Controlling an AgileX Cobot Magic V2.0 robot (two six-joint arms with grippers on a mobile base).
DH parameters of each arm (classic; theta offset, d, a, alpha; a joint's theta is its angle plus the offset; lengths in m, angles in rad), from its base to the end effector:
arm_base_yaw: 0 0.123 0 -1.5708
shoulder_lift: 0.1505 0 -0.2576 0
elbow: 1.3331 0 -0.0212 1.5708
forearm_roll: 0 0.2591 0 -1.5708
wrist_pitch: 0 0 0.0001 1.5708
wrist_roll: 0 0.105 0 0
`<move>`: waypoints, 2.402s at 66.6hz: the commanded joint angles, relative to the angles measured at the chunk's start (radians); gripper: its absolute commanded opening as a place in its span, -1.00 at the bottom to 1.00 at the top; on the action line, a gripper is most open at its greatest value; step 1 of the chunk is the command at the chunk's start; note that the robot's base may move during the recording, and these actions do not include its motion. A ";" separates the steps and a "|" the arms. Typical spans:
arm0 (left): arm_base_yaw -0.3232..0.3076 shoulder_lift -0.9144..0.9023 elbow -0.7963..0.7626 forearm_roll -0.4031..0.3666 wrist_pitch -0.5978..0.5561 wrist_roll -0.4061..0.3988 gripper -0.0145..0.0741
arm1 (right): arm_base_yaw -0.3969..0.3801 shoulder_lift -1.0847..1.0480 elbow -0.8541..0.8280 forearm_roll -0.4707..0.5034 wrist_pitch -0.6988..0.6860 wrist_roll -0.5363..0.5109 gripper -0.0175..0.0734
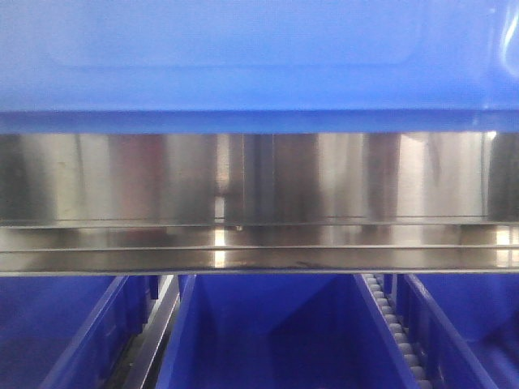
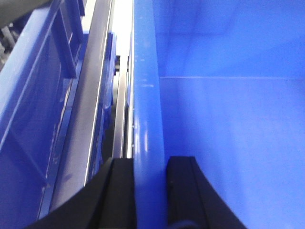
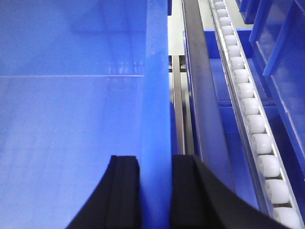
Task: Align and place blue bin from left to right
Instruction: 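Lift the gripped blue bin and pull it off the shelf toward the robot, then drive the base away from the rack holding the bin in both grippers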
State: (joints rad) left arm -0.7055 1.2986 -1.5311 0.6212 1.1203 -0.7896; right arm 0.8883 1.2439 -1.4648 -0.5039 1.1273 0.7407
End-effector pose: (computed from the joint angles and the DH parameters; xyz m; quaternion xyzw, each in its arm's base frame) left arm 0.2454 -0.1368 0.4216 -0.0171 0.8825 -0.0195 0.4696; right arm 0.2016 0.1754 0.4098 -0.0832 0.8972 0.0878 0.4248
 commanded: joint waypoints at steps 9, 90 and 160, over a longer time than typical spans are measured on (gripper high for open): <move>-0.011 -0.018 -0.011 0.048 -0.066 0.008 -0.92 | 0.004 -0.021 -0.010 -0.052 -0.064 -0.018 -0.79; -0.011 -0.018 -0.011 0.048 -0.066 0.008 -0.92 | 0.004 -0.021 -0.010 -0.052 -0.066 -0.018 -0.79; -0.009 -0.018 -0.011 0.068 -0.074 0.008 -0.92 | 0.004 -0.021 -0.010 -0.052 -0.066 -0.018 -0.79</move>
State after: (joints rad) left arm -0.7055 1.2986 -1.5311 0.6322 1.1127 -0.7873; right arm 0.8883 1.2439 -1.4648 -0.5039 1.1273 0.7407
